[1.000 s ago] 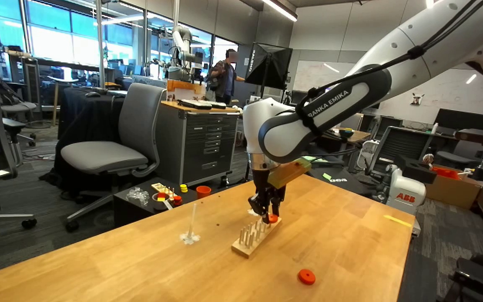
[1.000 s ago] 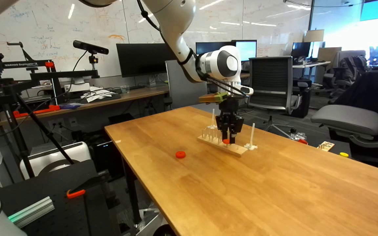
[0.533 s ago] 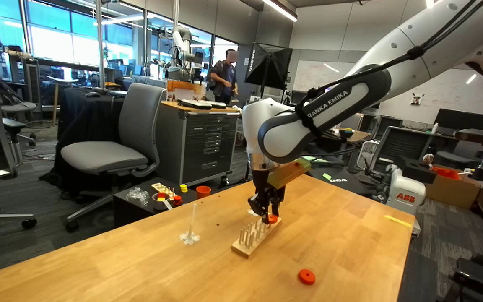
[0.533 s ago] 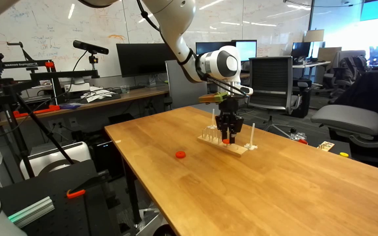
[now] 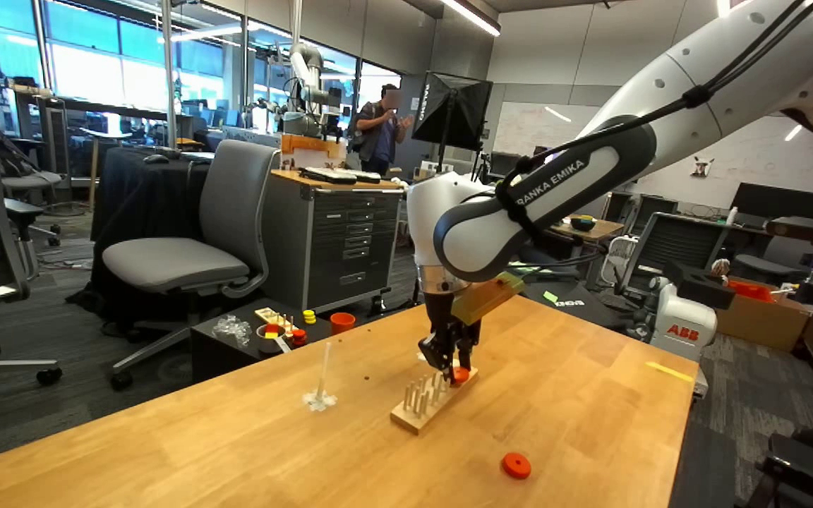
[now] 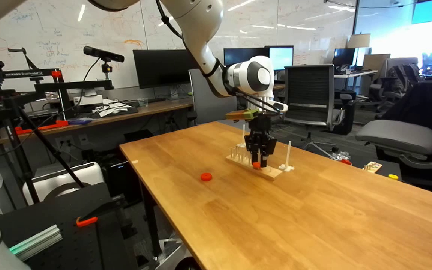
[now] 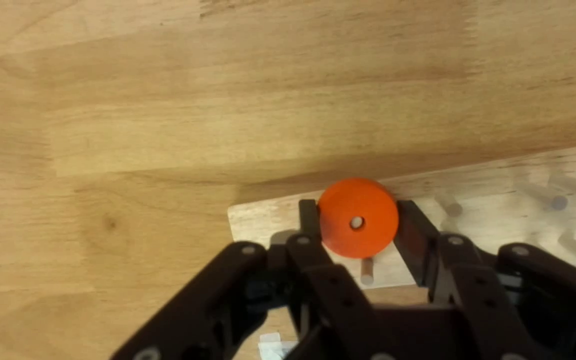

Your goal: Put the orange ring on the wooden platform

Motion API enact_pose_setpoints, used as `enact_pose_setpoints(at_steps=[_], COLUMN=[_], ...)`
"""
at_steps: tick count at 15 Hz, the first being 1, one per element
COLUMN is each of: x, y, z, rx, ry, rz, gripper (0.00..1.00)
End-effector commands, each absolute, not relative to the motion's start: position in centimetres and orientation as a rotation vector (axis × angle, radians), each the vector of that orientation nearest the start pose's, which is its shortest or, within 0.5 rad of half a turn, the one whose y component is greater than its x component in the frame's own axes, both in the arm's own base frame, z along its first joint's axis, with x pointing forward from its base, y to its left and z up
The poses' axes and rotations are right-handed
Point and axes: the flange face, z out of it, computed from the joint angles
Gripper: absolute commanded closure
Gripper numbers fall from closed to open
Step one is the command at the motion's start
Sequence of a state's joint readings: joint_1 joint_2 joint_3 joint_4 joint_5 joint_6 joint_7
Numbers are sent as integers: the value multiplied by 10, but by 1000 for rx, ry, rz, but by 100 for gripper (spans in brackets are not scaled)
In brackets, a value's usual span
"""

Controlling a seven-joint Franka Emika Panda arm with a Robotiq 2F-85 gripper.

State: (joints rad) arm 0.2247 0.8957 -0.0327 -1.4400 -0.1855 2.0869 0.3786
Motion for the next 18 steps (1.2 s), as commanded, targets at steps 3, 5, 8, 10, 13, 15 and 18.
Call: enact_pose_setpoints(at_steps=[3,5,8,10,13,15,18], x=[680,680,680,680,679,680,680], y=[125,125,124,122,118,116,114], z=[138,143,157,171,201,222,253], rx=[-3344,-3343,-3337,-3331,-3324,-3328,-3349], ry=[89,77,60,46,20,13,18], rz=[349,345,331,306,249,218,223], gripper=[32,25,0,0,0,0,0])
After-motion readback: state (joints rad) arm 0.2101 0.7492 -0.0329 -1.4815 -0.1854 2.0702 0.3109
